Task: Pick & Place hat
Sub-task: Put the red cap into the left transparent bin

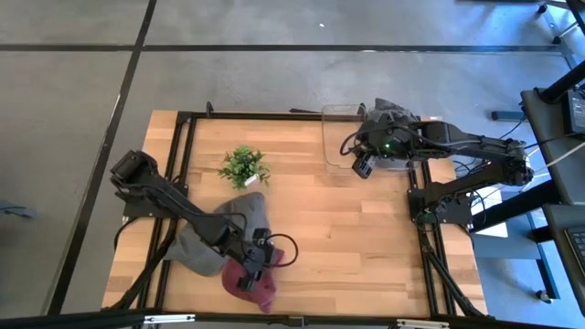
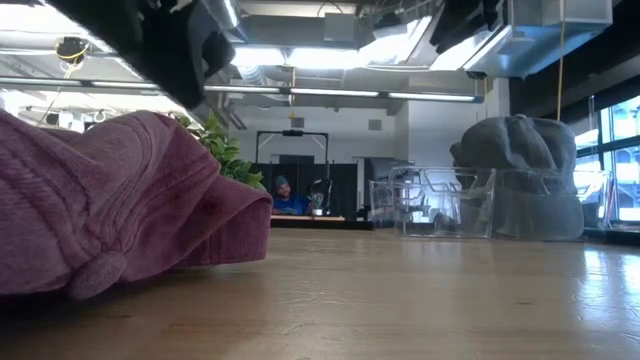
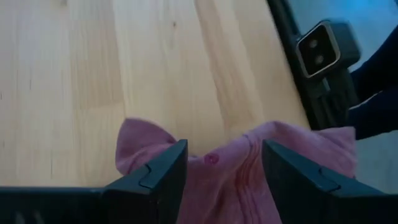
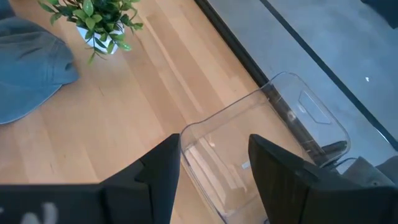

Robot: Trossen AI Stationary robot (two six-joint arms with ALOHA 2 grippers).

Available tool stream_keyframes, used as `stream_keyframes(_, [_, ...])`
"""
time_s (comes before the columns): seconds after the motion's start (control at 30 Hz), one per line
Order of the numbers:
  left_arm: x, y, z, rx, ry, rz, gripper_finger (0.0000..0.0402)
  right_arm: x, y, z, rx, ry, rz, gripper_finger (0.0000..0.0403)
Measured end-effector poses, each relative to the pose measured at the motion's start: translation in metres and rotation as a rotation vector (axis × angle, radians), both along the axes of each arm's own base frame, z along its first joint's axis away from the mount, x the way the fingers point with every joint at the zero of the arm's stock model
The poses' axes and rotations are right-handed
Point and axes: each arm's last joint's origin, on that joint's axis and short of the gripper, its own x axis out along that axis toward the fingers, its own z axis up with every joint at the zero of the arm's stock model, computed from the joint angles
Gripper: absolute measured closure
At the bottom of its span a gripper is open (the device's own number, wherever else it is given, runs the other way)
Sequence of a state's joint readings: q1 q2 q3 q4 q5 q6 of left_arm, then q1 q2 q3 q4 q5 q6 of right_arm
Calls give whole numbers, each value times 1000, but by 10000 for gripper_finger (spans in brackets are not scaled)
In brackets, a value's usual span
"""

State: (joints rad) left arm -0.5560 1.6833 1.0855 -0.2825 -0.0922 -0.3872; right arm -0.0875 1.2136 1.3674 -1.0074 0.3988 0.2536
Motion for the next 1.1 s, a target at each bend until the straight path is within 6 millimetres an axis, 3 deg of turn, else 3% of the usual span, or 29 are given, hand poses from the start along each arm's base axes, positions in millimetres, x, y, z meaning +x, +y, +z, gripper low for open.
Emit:
stream_keyframes(0.53, [8,-4,-45,90,117,5,218,0,0,-1,-3,16,6,212])
stream_keyframes(0.7, [9,-5,-51,98,131,5,271,0,0,-1,-2,15,4,212])
stream_keyframes(0.93, [9,-4,-48,94,129,3,382,0,0,-1,-1,14,3,212])
stream_keyframes(1.1, [8,-3,-44,88,122,6,395,0,0,-1,-1,14,3,212])
